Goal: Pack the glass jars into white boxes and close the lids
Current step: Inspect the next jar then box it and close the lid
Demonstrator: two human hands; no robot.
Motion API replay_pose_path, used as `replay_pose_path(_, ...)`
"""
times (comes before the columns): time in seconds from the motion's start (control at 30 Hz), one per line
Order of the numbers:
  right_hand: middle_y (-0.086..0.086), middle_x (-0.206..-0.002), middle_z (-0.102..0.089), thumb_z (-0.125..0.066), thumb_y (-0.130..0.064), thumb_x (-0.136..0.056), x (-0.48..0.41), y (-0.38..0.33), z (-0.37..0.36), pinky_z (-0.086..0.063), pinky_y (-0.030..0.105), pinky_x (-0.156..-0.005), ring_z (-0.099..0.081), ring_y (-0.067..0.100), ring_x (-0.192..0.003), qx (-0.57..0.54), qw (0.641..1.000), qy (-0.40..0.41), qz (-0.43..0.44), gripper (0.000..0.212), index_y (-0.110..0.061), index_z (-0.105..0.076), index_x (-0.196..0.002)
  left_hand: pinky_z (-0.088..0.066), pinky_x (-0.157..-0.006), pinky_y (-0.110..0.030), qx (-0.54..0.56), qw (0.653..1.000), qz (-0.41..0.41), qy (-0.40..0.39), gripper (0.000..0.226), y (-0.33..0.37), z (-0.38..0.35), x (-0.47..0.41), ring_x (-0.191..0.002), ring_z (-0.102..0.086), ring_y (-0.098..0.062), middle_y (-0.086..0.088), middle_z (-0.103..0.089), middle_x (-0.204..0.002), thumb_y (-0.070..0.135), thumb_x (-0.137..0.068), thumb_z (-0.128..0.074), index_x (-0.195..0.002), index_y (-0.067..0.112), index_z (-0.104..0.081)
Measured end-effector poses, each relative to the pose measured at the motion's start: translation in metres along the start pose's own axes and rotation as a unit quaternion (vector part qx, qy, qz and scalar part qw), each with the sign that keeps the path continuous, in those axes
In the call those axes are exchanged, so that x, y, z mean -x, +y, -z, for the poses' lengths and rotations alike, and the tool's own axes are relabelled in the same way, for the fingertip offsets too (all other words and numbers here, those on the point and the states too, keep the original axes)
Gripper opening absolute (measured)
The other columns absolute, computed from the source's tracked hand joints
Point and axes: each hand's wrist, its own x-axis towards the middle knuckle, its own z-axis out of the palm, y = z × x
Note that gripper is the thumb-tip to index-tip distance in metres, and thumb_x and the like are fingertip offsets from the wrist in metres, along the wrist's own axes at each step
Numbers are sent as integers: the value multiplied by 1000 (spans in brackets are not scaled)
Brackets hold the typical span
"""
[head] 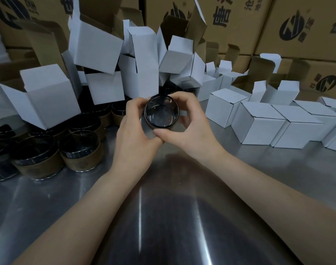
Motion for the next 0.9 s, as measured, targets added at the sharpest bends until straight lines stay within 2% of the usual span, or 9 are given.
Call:
replay_pose_path(0.17, -2, -122, -57, -82, -20, -69, 0, 0, 1, -47, 46, -100, -55, 17, -119, 33, 999, -2, 21, 63, -15, -53, -124, -41, -85, -7, 2, 1000, -7, 8, 69, 1, 0, 0, -111, -55, 0, 31, -55, -109, 13, -71, -78, -110, 49, -32)
replay_pose_path(0.37, 2, -125, -57, -83, -21, -71, 1, -1, 2, -48, 45, -100, -54, 19, -121, 68, 997, -5, 41, 65, -14, -53, -128, -47, -93, -22, 9, 1000, -11, 0, 65, 3, 0, 1, -112, -56, -1, 21, -59, -116, 16, -73, -79, -122, 35, -42)
replay_pose_path(0.5, -1, -126, -57, -84, -21, -72, 2, -2, 4, -46, 43, -102, -52, 19, -122, 97, 994, -9, 53, 67, -13, -54, -131, -45, -88, -14, 31, 999, -5, -10, 64, 6, 0, 0, -105, -55, 5, 31, -57, -106, 34, -69, -83, -118, 37, -43)
replay_pose_path(0.63, -2, -126, -57, -84, -23, -72, 2, -4, 6, -45, 38, -103, -51, 17, -121, 107, 992, -14, 59, 68, -15, -54, -133, -46, -86, -11, 70, 997, 19, -21, 63, 7, 1, 0, -101, -56, 12, 39, -58, -101, 34, -67, -86, -116, 36, -46)
replay_pose_path(0.7, -2, -126, -58, -84, -24, -72, 2, -4, 6, -45, 38, -103, -51, 16, -122, 96, 994, -17, 54, 70, -17, -53, -134, -49, -91, -18, 103, 994, 41, -23, 65, 7, 0, 0, -102, -59, 9, 34, -62, -102, 34, -62, -86, -115, 37, -48)
replay_pose_path(0.8, -4, -123, -59, -84, -25, -71, 2, -3, 6, -45, 39, -104, -52, 16, -122, 76, 996, -21, 47, 72, -18, -50, -134, -52, -97, -37, 143, 987, 71, -32, 64, 7, -2, -1, -107, -64, -7, 15, -66, -107, 28, -60, -84, -114, 32, -49)
replay_pose_path(0.83, -4, -122, -59, -84, -24, -71, 1, -2, 7, -45, 39, -104, -53, 15, -122, 68, 996, -23, 44, 73, -18, -49, -134, -52, -98, -39, 150, 985, 76, -34, 64, 7, -3, -2, -107, -64, -9, 11, -66, -110, 26, -60, -83, -113, 32, -48)
replay_pose_path(0.9, -4, -122, -60, -85, -24, -71, 0, -1, 9, -45, 36, -104, -54, 12, -122, 42, 998, -35, 31, 75, -18, -46, -136, -53, -96, -34, 159, 983, 84, -33, 60, 6, -2, -2, -105, -63, -6, 7, -63, -110, 24, -60, -80, -108, 35, -45)
